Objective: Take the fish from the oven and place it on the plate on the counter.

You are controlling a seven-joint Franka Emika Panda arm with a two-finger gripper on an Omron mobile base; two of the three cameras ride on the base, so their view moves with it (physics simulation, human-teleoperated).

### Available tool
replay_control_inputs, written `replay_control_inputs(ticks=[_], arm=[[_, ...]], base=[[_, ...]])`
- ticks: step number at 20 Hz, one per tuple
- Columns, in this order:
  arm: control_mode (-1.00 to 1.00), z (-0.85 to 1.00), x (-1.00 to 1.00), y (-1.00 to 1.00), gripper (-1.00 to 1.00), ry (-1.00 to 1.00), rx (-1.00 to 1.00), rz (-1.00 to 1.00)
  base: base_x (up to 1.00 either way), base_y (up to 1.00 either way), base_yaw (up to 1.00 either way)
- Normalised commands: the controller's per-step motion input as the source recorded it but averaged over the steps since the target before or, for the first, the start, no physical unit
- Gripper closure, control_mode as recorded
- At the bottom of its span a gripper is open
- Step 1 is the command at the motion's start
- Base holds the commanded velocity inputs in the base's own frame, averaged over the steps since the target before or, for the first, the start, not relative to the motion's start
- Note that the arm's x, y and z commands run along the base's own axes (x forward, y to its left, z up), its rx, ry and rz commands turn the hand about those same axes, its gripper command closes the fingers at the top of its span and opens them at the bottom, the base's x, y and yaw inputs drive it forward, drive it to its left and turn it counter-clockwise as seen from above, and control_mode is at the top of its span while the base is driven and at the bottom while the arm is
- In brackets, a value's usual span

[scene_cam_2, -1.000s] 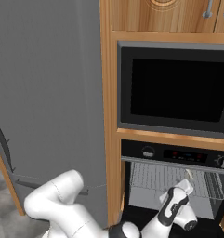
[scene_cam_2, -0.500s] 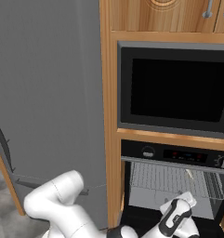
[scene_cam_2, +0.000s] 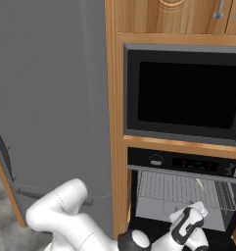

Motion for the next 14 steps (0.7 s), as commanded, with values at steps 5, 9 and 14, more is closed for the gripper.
replay_control_inputs(ticks=[5, 9, 14], arm=[[-1.0, -0.8, 0.23, -0.24, -1.0, -0.15, 0.02, 0.0], [-1.0, -0.87, 0.22, -0.27, -1.0, -0.16, 0.02, 0.0], [-1.0, -1.0, 0.01, -0.3, -1.0, -0.16, 0.05, 0.0]], base=[[0.0, 0.0, 0.0], [0.0, 0.0, 0.0], [0.0, 0.0, 0.0]])
